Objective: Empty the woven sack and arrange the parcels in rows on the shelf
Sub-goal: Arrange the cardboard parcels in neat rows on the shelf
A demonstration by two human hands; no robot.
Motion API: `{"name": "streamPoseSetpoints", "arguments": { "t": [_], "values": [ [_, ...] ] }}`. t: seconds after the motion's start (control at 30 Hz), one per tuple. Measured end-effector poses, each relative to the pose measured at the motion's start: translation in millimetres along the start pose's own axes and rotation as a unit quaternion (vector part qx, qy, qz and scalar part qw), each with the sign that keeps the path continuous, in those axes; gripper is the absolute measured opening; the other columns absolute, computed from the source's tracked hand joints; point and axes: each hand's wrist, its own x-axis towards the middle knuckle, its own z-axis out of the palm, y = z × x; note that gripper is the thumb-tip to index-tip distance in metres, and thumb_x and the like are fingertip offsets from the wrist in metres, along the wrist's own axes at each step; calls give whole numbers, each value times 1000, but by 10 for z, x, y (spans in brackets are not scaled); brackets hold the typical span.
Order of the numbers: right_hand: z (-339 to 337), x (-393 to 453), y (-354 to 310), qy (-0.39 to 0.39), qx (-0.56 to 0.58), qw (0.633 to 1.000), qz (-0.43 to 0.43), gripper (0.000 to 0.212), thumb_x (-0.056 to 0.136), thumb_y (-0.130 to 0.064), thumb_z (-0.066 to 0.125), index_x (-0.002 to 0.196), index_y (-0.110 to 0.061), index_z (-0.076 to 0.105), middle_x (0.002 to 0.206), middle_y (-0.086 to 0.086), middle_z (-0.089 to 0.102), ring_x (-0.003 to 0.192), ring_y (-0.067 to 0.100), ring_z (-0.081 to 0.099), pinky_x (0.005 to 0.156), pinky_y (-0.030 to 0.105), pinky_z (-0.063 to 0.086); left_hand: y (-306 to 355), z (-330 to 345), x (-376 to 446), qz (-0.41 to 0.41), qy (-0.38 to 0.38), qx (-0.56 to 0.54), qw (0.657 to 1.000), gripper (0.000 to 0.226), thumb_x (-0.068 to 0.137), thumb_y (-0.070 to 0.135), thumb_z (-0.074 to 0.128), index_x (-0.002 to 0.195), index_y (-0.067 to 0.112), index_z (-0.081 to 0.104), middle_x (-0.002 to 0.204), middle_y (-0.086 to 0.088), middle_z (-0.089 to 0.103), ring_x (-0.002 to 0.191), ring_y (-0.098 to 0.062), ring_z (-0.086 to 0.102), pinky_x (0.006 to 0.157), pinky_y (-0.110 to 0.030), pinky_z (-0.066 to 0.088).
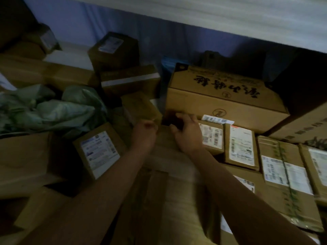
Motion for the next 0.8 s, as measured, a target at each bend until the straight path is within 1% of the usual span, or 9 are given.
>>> {"name": "streamPoseSetpoints", "arguments": {
  "t": [0.07, 0.17, 0.27, 0.33, 0.47, 0.6, 0.7, 0.77, 0.8],
  "values": [
    [231, 99, -175, -56, 20, 998, 7, 66, 82, -38, 69, 139, -16, 42, 139, 10, 39, 123, 28, 46, 101, 39, 41, -38, -253, 83, -13, 18, -8, 1000, 15, 96, 16, 47, 102, 16, 60, 101, -6, 57, 99, -24, 56, 91, -34, 47],
    [511, 220, -363, -105, 10, 994, 42, 95, 73, -54, 73, 147, -18, 25, 146, 12, 25, 131, 33, 37, 105, 46, 39, -134, -561, 190, -17, 53, -17, 998, 24, 99, 21, 39, 110, 9, 58, 99, -6, 53, 89, -19, 50, 81, -29, 41],
    [712, 299, -458, -124, -7, 989, 75, 105, 66, -61, 74, 147, -21, 20, 148, 14, 19, 133, 37, 34, 105, 49, 39, -257, -772, 197, -7, 83, -60, 995, 20, 97, 23, 44, 95, 9, 59, 97, -14, 60, 88, -24, 55, 88, -37, 48],
    [799, 315, -482, -127, -5, 989, 78, 101, 68, -59, 74, 146, -22, 21, 146, 15, 20, 130, 39, 36, 101, 49, 41, -317, -864, 178, -11, 87, -73, 993, 21, 97, 24, 46, 86, 11, 58, 95, -15, 62, 91, -29, 59, 92, -43, 50],
    [799, 251, -487, -98, 2, 992, 75, 86, 75, -51, 71, 141, -17, 28, 139, 15, 27, 125, 38, 41, 99, 49, 44, -373, -953, 147, -27, 85, -109, 990, 24, 96, 26, 48, 101, 7, 61, 90, -8, 60, 88, -23, 57, 91, -41, 51],
    [561, 103, -434, -25, 101, 989, 101, 74, 75, -49, 69, 134, -17, 39, 130, 12, 37, 105, 24, 47, 87, 37, 47, -324, -976, 67, -26, 78, -118, 990, 22, 94, 27, 50, 104, 10, 61, 96, -9, 62, 91, -22, 58, 94, -42, 50],
    [274, -17, -350, -8, 186, 976, 117, 80, 60, -65, 61, 126, -23, 47, 122, 9, 49, 103, 25, 57, 88, 45, 53, -239, -937, -10, -15, 61, -117, 991, 14, 95, 26, 48, 92, 17, 59, 96, -7, 62, 97, -24, 59, 95, -41, 49],
    [54, -85, -255, -8, 230, 964, 130, 78, 58, -66, 59, 124, -25, 51, 121, 9, 55, 103, 26, 62, 88, 47, 55, -164, -883, -78, 3, 52, -109, 993, 19, 95, 26, 44, 79, 23, 55, 97, -10, 63, 99, -28, 60, 96, -45, 48],
    [-64, -130, -218, -4, 256, 957, 134, 72, 62, -61, 60, 123, -24, 53, 120, 9, 59, 102, 24, 64, 86, 43, 56, -129, -845, -123, 13, 44, -96, 994, 22, 94, 28, 42, 75, 26, 53, 101, -13, 64, 100, -30, 60, 96, -48, 48]
  ]
}}
